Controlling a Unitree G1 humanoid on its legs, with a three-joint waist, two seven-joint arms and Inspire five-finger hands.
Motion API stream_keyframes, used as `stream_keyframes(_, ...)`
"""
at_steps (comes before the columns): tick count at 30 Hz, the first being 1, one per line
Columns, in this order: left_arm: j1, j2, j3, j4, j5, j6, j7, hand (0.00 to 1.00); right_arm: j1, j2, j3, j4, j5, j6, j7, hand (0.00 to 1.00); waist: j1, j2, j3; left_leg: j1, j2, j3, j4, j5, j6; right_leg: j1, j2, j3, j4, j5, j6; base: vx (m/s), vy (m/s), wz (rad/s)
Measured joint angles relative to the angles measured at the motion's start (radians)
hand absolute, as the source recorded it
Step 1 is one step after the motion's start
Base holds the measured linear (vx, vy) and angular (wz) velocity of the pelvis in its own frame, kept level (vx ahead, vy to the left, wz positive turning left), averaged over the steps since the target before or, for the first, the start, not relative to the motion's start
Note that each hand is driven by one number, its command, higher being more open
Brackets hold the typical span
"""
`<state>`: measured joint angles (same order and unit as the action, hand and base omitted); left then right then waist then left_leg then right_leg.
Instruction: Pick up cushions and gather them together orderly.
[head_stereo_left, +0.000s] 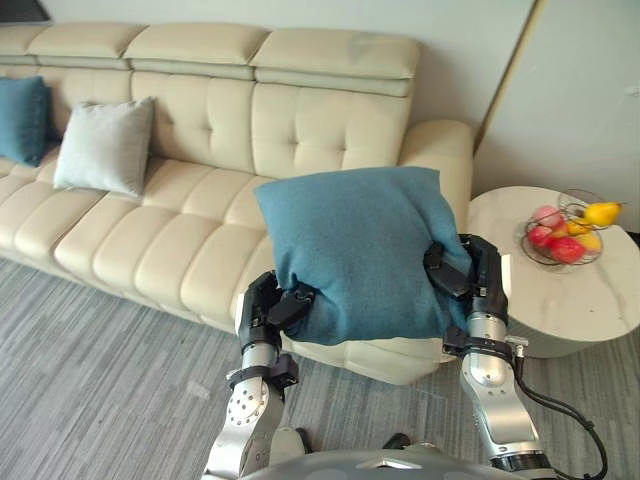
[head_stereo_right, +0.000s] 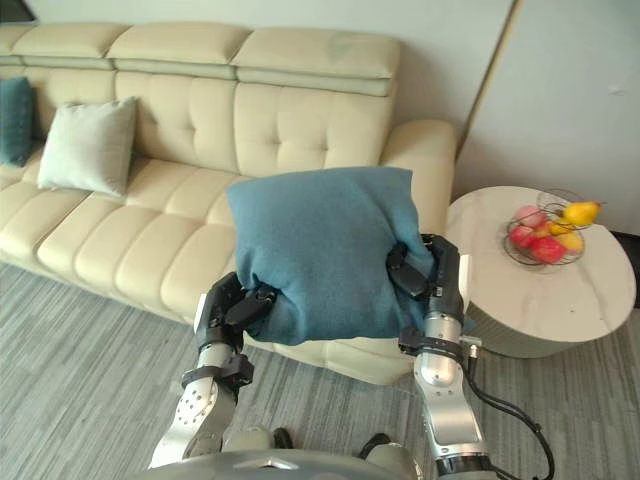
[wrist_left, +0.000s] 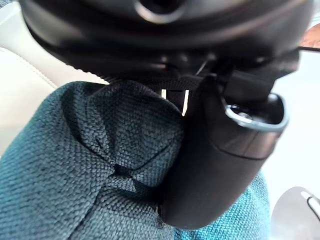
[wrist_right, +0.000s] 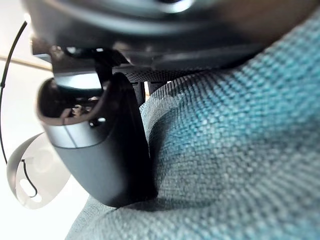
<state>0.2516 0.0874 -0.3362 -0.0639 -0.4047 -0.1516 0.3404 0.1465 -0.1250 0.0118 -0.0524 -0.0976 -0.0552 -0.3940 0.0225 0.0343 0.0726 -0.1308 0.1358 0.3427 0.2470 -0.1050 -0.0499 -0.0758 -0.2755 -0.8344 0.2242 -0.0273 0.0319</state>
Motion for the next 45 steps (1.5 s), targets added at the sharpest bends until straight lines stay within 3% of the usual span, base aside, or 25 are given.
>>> stream_keyframes(3,0.000,0.019,0.000,0.023,-0.020,0.001,0.000,0.00,0.003,0.028,-0.002,0.009,0.000,0.000,-0.001,0.00,-0.016,-0.017,0.005,-0.010,-0.071,-0.029,-0.002,-0.005,0.039,-0.017,-0.077,0.040,0.051,0.026,0.009,0.02,0.277,0.39)
stream_keyframes(4,0.000,0.019,0.000,0.023,-0.020,0.002,0.000,0.00,0.005,0.032,-0.006,0.013,0.000,0.001,0.000,0.00,-0.029,-0.019,0.009,-0.010,-0.087,-0.046,-0.005,-0.003,0.048,-0.024,-0.095,0.084,0.080,0.027,0.005,0.06,0.221,0.80)
stream_keyframes(5,0.000,0.019,-0.001,0.023,-0.019,0.007,0.000,0.00,0.009,0.042,-0.020,0.027,0.001,0.001,0.004,0.00,-0.037,-0.019,0.009,-0.007,-0.106,-0.076,-0.012,0.001,0.075,-0.049,-0.111,0.197,0.138,0.033,-0.010,0.06,0.209,0.78)
stream_keyframes(6,0.000,0.019,-0.001,0.023,-0.018,0.007,-0.001,0.00,0.014,0.051,-0.025,0.043,0.002,0.001,0.006,0.00,-0.037,-0.018,0.013,0.004,-0.111,-0.104,-0.017,-0.002,0.093,-0.076,-0.100,0.326,0.188,0.012,-0.038,0.11,0.236,0.73)
stream_keyframes(7,-0.001,0.021,-0.001,0.023,-0.017,0.007,-0.001,0.00,0.022,0.056,-0.025,0.047,0.003,0.001,0.008,0.00,-0.038,-0.016,0.015,0.007,-0.109,-0.122,-0.019,-0.006,0.105,-0.087,-0.070,0.411,0.218,-0.024,-0.037,0.14,0.114,1.00)
stream_keyframes(8,-0.001,0.027,-0.001,0.023,-0.015,0.007,0.000,0.00,0.037,0.068,-0.026,0.047,0.003,0.001,0.015,0.00,-0.048,-0.016,0.022,0.014,-0.111,-0.186,-0.025,-0.018,0.130,-0.106,0.026,0.540,0.268,-0.113,-0.011,0.12,0.009,0.90)
stream_keyframes(10,-0.001,0.029,-0.001,0.023,-0.015,0.008,0.000,0.00,0.036,0.073,-0.028,0.047,0.003,0.001,0.020,0.00,-0.048,-0.020,0.025,0.025,-0.114,-0.202,-0.038,-0.019,0.133,-0.126,0.068,0.568,0.279,-0.145,-0.007,0.12,-0.056,0.56)
stream_keyframes(12,-0.001,0.030,-0.001,0.023,-0.014,0.009,0.000,0.00,0.035,0.073,-0.029,0.047,0.003,0.001,0.024,0.00,-0.048,-0.020,0.026,0.057,-0.116,-0.232,-0.060,-0.022,0.129,-0.175,0.146,0.569,0.254,-0.167,-0.011,0.15,-0.102,0.45)
stream_keyframes(14,-0.001,0.030,-0.001,0.023,-0.011,0.009,-0.001,0.00,0.036,0.071,-0.030,0.047,0.003,0.001,0.024,0.00,-0.054,-0.021,0.028,0.080,-0.117,-0.249,-0.050,-0.034,0.101,-0.189,0.184,0.571,0.166,-0.152,-0.016,0.22,-0.179,0.50)
stream_keyframes(15,-0.005,0.021,-0.002,0.028,0.005,0.011,-0.004,0.00,0.041,0.066,-0.031,0.045,0.004,0.001,0.024,0.00,-0.065,-0.027,0.029,0.074,-0.128,-0.283,0.017,-0.087,0.065,-0.163,0.199,0.584,0.083,-0.045,-0.084,0.32,-0.198,0.40)
stream_keyframes(16,-0.002,0.004,-0.008,0.029,0.008,0.016,-0.005,0.00,0.046,0.044,-0.031,0.045,0.007,0.001,0.025,0.00,-0.056,0.001,0.024,0.064,-0.097,-0.294,0.055,-0.113,0.040,-0.151,0.218,0.567,0.088,-0.052,-0.089,0.28,-0.150,0.37)
stream_keyframes(18,-0.006,-0.002,-0.017,0.029,0.022,0.016,-0.019,0.00,0.051,0.024,-0.037,0.040,0.019,0.001,0.025,0.00,-0.058,0.018,0.015,0.057,-0.067,-0.304,0.080,-0.135,0.002,-0.137,0.237,0.533,0.091,-0.083,-0.097,0.32,-0.152,0.29)
stream_keyframes(19,-0.009,-0.004,-0.027,0.029,0.022,0.022,-0.024,0.00,0.067,0.023,-0.048,0.031,0.021,0.002,0.024,0.00,-0.061,0.019,0.016,0.051,-0.051,-0.300,0.118,-0.141,-0.029,-0.112,0.246,0.515,0.083,-0.095,-0.106,0.27,-0.144,0.45)
stream_keyframes(21,-0.007,-0.005,-0.045,0.029,0.022,0.023,-0.025,0.00,0.094,0.024,-0.060,0.008,0.022,0.007,0.025,0.00,-0.060,0.022,0.018,0.027,-0.028,-0.293,0.218,-0.149,-0.055,-0.069,0.261,0.503,0.064,-0.097,-0.109,0.18,-0.095,0.34)
stream_keyframes(23,0.016,-0.008,-0.051,0.029,0.021,0.024,-0.035,0.00,0.156,0.027,-0.062,-0.073,0.023,0.017,0.024,0.00,-0.047,0.024,0.024,-0.027,0.029,-0.223,0.451,-0.146,-0.060,0.023,0.283,0.505,0.026,-0.107,-0.120,0.25,-0.062,0.09)
stream_keyframes(24,0.029,-0.008,-0.051,0.024,0.021,0.024,-0.040,0.00,0.187,0.035,-0.062,-0.138,0.023,0.017,0.024,0.00,-0.037,0.024,0.024,-0.055,0.070,-0.164,0.535,-0.161,-0.034,0.055,0.285,0.512,0.019,-0.122,-0.123,0.18,0.004,-0.20)
stream_keyframes(25,0.039,-0.014,-0.051,0.016,0.020,0.022,-0.043,0.00,0.196,0.037,-0.062,-0.192,0.023,0.015,0.024,0.00,-0.030,0.026,0.022,-0.089,0.096,-0.138,0.535,-0.178,-0.004,0.062,0.284,0.521,0.012,-0.127,-0.122,0.12,0.019,-0.31)
stream_keyframes(27,0.035,-0.023,-0.051,0.014,0.020,0.021,-0.044,0.00,0.181,0.038,-0.062,-0.230,0.022,0.005,0.024,0.00,-0.022,0.027,0.021,-0.121,0.107,-0.146,0.426,-0.190,0.017,0.062,0.279,0.551,-0.009,-0.128,-0.120,0.13,0.095,-0.36)
stream_keyframes(30,0.035,-0.020,-0.051,0.014,0.020,0.021,-0.045,0.00,0.154,0.044,-0.062,-0.215,0.021,0.003,0.024,0.00,-0.020,0.010,0.020,-0.117,0.052,-0.287,0.201,-0.172,-0.001,0.062,0.249,0.603,-0.005,-0.133,-0.088,0.14,0.284,-0.42)
stream_keyframes(32,0.038,-0.004,-0.054,0.015,0.020,0.023,-0.045,0.00,0.125,0.042,-0.062,-0.156,0.021,0.003,0.023,0.00,-0.009,0.010,0.018,-0.076,0.015,-0.389,0.092,-0.050,-0.040,0.059,0.237,0.675,0.014,-0.143,-0.044,0.11,0.253,-0.83)
stream_keyframes(33,0.038,0.011,-0.055,0.015,0.020,0.023,-0.044,0.00,0.122,0.050,-0.060,-0.127,0.022,0.003,0.023,0.00,-0.002,-0.003,0.018,-0.063,0.001,-0.386,0.107,-0.021,-0.055,0.057,0.229,0.714,0.022,-0.146,-0.025,0.12,0.265,-0.82)
stream_keyframes(34,0.038,0.024,-0.055,0.015,0.020,0.023,-0.044,0.00,0.123,0.064,-0.059,-0.109,0.022,0.003,0.023,0.00,-0.004,-0.013,0.013,-0.062,-0.010,-0.374,0.124,-0.034,-0.049,0.055,0.217,0.739,0.019,-0.142,-0.015,0.12,0.316,-0.57)
stream_keyframes(39,0.039,0.045,-0.055,0.015,0.020,0.024,-0.044,0.00,0.122,0.079,-0.056,-0.101,0.021,0.007,0.025,0.00,-0.013,-0.044,-0.001,-0.057,-0.071,-0.267,0.160,-0.087,0.007,0.028,0.147,0.873,-0.035,-0.109,0.068,0.06,0.291,-0.63)
stream_keyframes(42,0.039,0.065,-0.055,0.015,0.020,0.024,-0.044,0.00,0.100,0.080,-0.053,-0.070,0.020,0.007,0.033,0.00,-0.014,-0.057,-0.009,-0.057,-0.091,-0.208,0.156,-0.097,0.024,-0.012,0.123,0.949,-0.047,-0.085,0.098,-0.01,0.212,-0.75)
stream_keyframes(45,0.043,0.074,-0.044,0.015,0.020,0.024,-0.044,0.00,0.068,0.075,-0.039,-0.021,0.019,0.008,0.035,0.00,-0.014,-0.057,-0.010,-0.056,-0.091,-0.137,0.150,-0.106,0.041,-0.059,0.118,0.978,-0.050,-0.038,0.102,-0.07,0.188,-0.87)
